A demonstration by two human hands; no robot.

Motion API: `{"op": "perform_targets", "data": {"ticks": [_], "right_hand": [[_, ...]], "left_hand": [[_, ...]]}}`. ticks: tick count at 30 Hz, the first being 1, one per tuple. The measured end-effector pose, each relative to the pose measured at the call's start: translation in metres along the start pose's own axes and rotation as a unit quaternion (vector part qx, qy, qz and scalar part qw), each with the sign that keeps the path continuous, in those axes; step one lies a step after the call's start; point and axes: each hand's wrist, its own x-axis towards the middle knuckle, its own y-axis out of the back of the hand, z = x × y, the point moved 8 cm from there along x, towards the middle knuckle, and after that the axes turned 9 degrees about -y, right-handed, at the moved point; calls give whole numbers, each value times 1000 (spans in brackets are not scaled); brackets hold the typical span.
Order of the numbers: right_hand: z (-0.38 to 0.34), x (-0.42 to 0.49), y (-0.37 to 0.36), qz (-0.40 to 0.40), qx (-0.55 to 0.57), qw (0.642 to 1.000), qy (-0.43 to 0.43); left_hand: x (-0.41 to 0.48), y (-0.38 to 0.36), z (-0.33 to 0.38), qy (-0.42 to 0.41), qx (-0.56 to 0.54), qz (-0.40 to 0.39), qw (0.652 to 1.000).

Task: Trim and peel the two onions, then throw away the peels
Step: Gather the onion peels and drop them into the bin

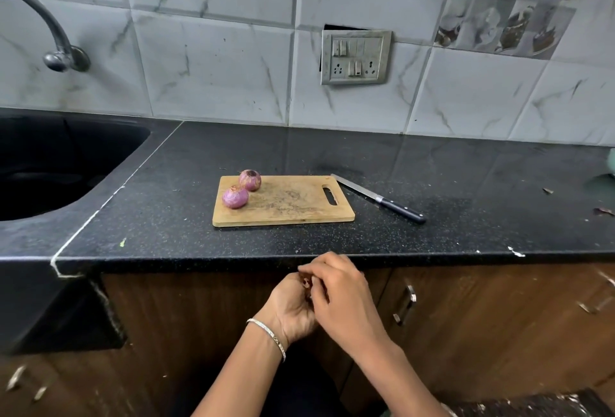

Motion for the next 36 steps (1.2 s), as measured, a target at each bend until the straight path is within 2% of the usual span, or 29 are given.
{"op": "perform_targets", "data": {"ticks": [3,7,9,11,14,17,19,21,25,31,34,36], "right_hand": [[8,-14,-1,4,9,1000,0],[33,-30,33,139,103,984,-46],[55,-43,50,207,139,964,-94],[84,-58,58,242,196,935,-171],[141,-84,46,239,312,860,-326],[197,-115,22,240,462,722,-457],[227,-136,11,256,532,632,-503],[251,-156,7,283,567,572,-520],[301,-198,-4,323,566,513,-559],[374,-258,-38,304,560,406,-656],[402,-273,-51,264,539,391,-698],[416,-275,-60,225,542,389,-710]], "left_hand": [[-5,-8,-9,22,-22,-29,999],[-8,-18,-27,18,-21,-33,999],[-13,-29,-43,33,-22,-46,998],[-13,-35,-59,52,-26,-45,997],[-8,-42,-98,83,-48,-37,995],[3,-49,-143,85,-44,-28,995],[17,-46,-179,90,-25,6,996],[33,-39,-212,87,-3,33,996],[64,-20,-273,96,48,86,991],[109,16,-358,108,95,127,981],[129,23,-386,130,136,137,973],[141,33,-392,134,173,177,960]]}}
